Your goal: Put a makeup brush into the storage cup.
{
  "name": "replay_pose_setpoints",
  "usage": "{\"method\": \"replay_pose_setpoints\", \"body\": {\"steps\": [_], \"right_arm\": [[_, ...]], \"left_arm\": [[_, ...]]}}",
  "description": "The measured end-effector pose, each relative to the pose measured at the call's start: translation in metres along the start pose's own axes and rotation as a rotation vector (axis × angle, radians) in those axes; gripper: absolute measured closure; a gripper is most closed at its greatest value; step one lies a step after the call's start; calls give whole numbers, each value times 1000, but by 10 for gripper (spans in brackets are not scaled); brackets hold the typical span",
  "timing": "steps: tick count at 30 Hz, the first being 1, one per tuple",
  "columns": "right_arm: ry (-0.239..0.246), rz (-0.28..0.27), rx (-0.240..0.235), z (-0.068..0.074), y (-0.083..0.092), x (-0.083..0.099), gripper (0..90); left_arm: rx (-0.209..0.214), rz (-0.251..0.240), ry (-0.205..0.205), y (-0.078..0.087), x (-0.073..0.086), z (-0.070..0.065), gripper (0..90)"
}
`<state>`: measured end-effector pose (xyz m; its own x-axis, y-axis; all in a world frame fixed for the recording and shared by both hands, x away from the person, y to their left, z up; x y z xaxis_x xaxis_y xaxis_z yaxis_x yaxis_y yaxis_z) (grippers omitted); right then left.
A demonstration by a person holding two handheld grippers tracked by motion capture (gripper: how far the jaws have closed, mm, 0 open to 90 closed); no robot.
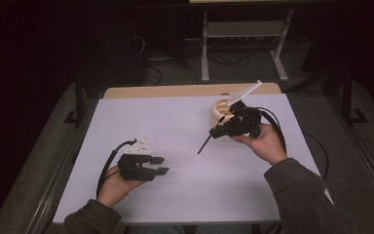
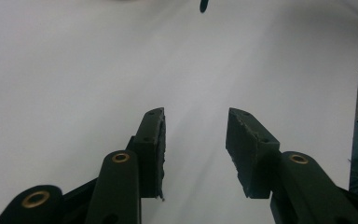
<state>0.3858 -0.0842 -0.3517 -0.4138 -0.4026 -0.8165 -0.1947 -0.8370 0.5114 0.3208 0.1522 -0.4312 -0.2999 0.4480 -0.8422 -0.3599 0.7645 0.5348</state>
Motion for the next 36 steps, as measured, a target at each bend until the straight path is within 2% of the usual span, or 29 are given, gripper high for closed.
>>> {"method": "replay_pose_setpoints", "body": {"steps": [2,10,12,15,22,25,28,36], "right_arm": [[1,-16,-6,0,3,-2,846],[-10,-23,21,-6,13,-8,846],[-2,-43,27,-8,17,-12,846],[-1,-38,36,-8,20,-15,846],[7,-46,64,-13,29,-26,846],[5,-26,85,-19,27,-26,846],[-1,-29,87,-21,27,-28,846],[-4,-33,140,-37,36,-43,847]], "left_arm": [[1,-4,3,0,0,0,570],[-6,-6,-7,3,0,2,566],[-16,-5,-7,4,0,2,563],[-22,-1,-16,6,0,1,558],[-27,-12,-5,8,0,1,554],[-27,-9,-6,10,2,3,554],[-34,-18,4,11,1,4,554],[-44,-30,16,15,2,8,550]]}}
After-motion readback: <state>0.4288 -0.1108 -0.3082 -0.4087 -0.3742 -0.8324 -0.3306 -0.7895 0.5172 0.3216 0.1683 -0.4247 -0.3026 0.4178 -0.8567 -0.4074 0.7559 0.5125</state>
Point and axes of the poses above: each handheld gripper's, and its own axes: y roughly backward along the jaws, x roughly out of its underside, z roughly to its left, the point moved 7 cm from there along -y, roughly forward along the jaws, and after that the axes turned 10 degrees about -z, right-handed, at the moved point
